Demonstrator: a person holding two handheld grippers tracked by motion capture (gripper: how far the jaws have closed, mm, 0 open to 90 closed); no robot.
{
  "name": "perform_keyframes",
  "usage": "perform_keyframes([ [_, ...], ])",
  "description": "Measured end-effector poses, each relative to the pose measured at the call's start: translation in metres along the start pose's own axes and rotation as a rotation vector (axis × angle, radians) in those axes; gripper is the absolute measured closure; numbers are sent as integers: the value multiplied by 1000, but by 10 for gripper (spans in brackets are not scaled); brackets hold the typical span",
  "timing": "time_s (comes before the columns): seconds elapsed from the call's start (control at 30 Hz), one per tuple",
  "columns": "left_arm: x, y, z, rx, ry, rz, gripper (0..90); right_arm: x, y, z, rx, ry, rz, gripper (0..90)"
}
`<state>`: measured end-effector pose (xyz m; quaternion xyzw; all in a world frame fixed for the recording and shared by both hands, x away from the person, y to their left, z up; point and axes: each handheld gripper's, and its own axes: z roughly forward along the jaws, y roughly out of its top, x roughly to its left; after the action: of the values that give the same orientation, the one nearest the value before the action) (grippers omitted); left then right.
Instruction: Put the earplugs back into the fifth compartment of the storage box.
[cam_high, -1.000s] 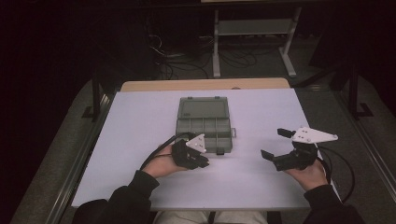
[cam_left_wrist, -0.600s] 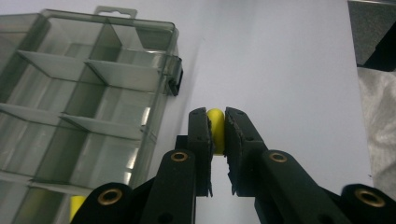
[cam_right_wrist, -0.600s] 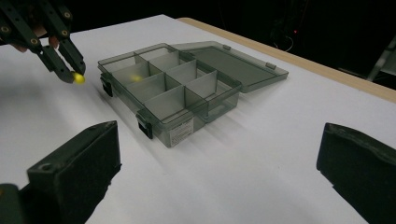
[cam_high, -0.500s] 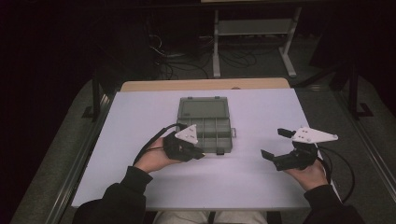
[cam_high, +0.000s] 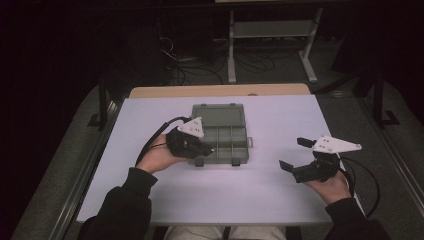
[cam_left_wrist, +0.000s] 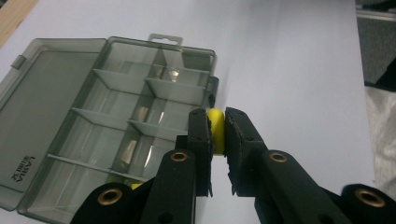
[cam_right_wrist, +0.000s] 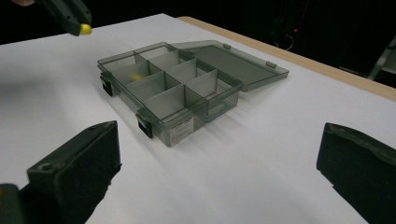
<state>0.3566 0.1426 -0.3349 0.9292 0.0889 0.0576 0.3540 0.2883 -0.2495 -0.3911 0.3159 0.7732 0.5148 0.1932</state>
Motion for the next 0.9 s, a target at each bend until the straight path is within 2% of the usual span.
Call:
perform_keyframes([
  [0.23, 13, -7, -1, 24, 28, -28, 809, -1, 0, -1, -3, 2, 2, 0],
  [0.47, 20, -13, -4, 41, 49, -47, 809, 0, 0, 0, -2, 3, 0, 0],
  [0.9, 36, -31, 1, 70, 103, -123, 807, 0, 0, 1, 3, 7, -2, 0],
])
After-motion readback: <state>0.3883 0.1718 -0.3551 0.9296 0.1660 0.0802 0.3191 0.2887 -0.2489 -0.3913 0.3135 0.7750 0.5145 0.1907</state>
